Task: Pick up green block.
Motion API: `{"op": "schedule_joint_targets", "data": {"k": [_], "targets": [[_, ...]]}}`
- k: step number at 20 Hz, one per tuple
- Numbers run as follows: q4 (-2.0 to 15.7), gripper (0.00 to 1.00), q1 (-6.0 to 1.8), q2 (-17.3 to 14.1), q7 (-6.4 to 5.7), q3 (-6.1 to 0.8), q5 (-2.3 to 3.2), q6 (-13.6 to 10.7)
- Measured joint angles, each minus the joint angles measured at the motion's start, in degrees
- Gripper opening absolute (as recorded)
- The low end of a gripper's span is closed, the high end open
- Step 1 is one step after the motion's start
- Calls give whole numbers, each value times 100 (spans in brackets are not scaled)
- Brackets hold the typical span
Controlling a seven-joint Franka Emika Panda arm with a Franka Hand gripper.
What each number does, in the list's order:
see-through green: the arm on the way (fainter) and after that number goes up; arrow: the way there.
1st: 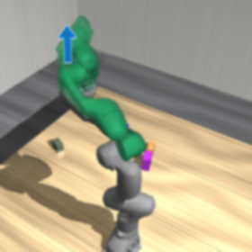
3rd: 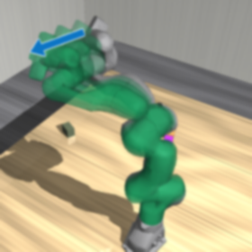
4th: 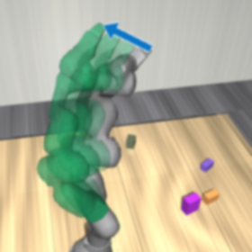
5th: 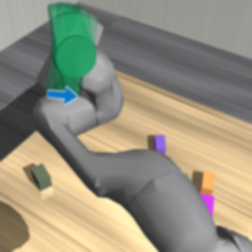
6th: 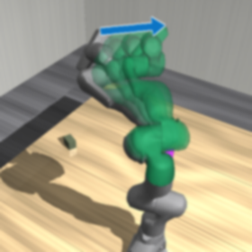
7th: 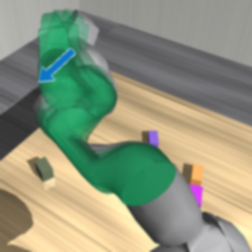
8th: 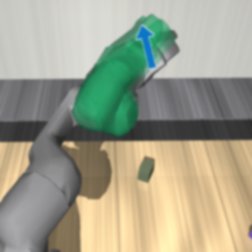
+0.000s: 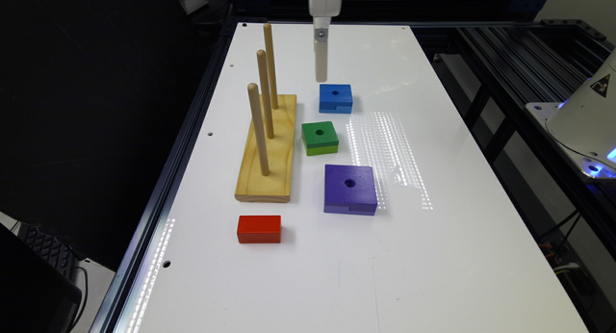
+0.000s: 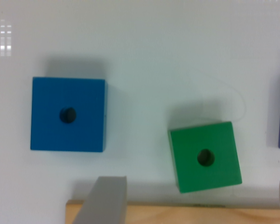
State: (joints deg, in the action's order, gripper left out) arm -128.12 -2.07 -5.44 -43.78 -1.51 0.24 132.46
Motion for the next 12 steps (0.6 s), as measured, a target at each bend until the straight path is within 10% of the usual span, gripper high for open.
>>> {"op": "schedule_joint_targets", "data": {"k": [12], "targets": [[-204, 100, 1, 205, -114, -138, -14, 33]]}}
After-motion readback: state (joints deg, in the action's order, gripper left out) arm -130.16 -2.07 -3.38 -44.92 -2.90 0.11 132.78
